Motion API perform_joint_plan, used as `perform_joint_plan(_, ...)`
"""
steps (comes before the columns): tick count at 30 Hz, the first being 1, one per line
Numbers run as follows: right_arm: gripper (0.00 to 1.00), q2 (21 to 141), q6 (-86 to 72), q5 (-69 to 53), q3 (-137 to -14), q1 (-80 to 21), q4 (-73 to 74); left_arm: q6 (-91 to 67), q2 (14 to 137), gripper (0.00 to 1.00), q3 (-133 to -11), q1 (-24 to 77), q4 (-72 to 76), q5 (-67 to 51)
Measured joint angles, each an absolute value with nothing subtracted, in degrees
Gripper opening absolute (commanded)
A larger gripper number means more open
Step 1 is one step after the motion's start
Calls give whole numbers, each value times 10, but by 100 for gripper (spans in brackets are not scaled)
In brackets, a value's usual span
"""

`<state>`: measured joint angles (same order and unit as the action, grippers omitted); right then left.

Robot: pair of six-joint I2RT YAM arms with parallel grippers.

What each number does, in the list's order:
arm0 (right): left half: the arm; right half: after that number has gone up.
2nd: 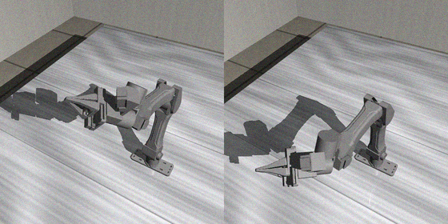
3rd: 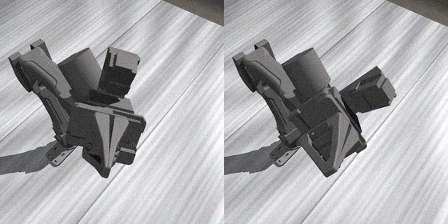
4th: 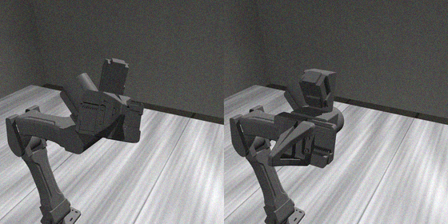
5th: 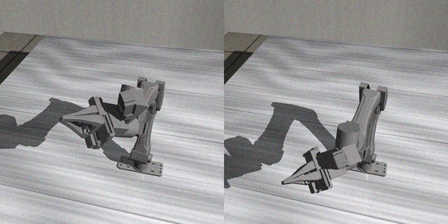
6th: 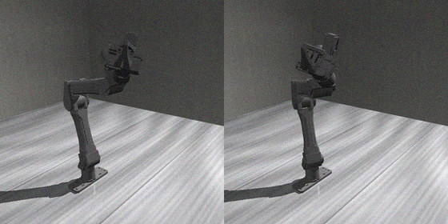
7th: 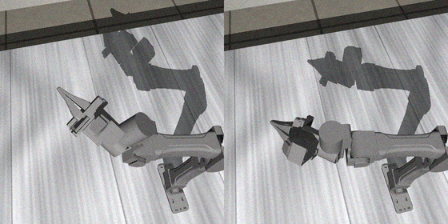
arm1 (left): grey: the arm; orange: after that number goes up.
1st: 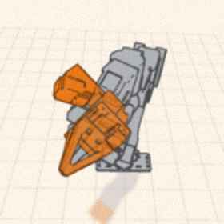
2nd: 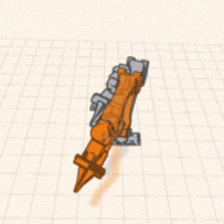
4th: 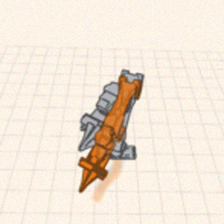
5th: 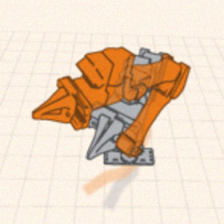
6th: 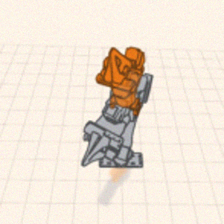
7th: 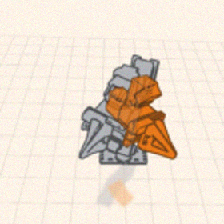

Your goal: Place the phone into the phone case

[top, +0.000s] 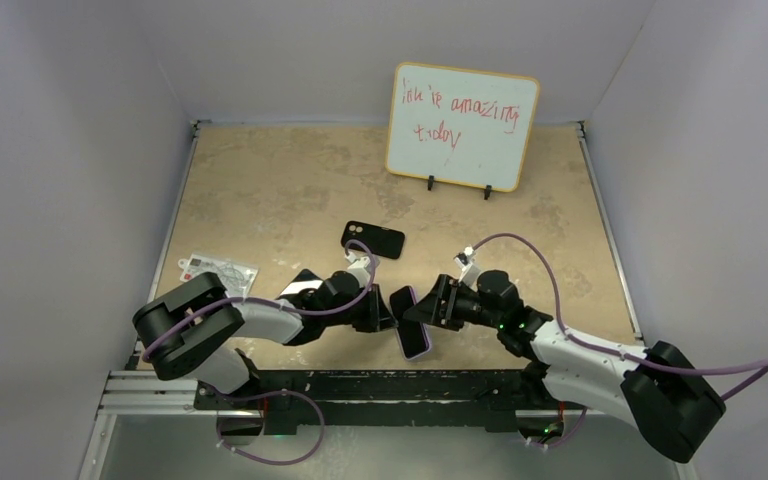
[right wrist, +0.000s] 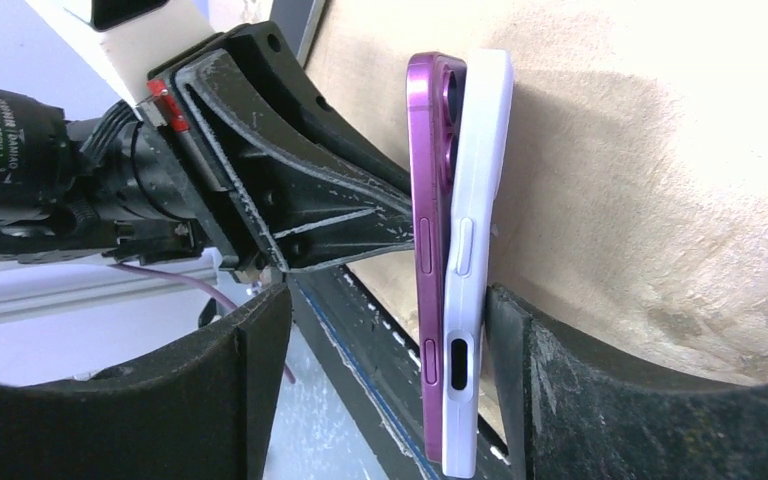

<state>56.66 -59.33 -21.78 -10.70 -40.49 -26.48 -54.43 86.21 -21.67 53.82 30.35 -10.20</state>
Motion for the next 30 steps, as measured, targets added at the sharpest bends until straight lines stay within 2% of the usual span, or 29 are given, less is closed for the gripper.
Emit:
perform_joint_plan(5,59,580,-586,-215,-113,-405,-252,-544,861,11,-217,542,303,-102)
perform_joint_plan(6,53,583,-584,-214,-114,-405,-250,-544,861,11,-217,542,303,-102)
perform_joint_plan(9,28,593,-573,-208,-118,-405,-240,-544,860,11,-216,543,303,-103)
perform_joint_plan(14,0,600,-548,-200,-130,-405,-211,-545,848,11,-216,546,302,-107)
perform_joint_plan(16,0,599,-542,-195,-132,-405,-196,-545,839,16,-216,547,298,-107)
perform_joint_plan(20,0,585,-535,-190,-133,-408,-180,-543,797,36,-218,548,256,-106)
perform_joint_plan(26,0,511,-531,-188,-133,-409,-168,-534,636,63,-248,548,134,-79)
perform_joint_plan(30,0,456,-537,-189,-133,-409,-190,-529,536,74,-266,548,90,-67)
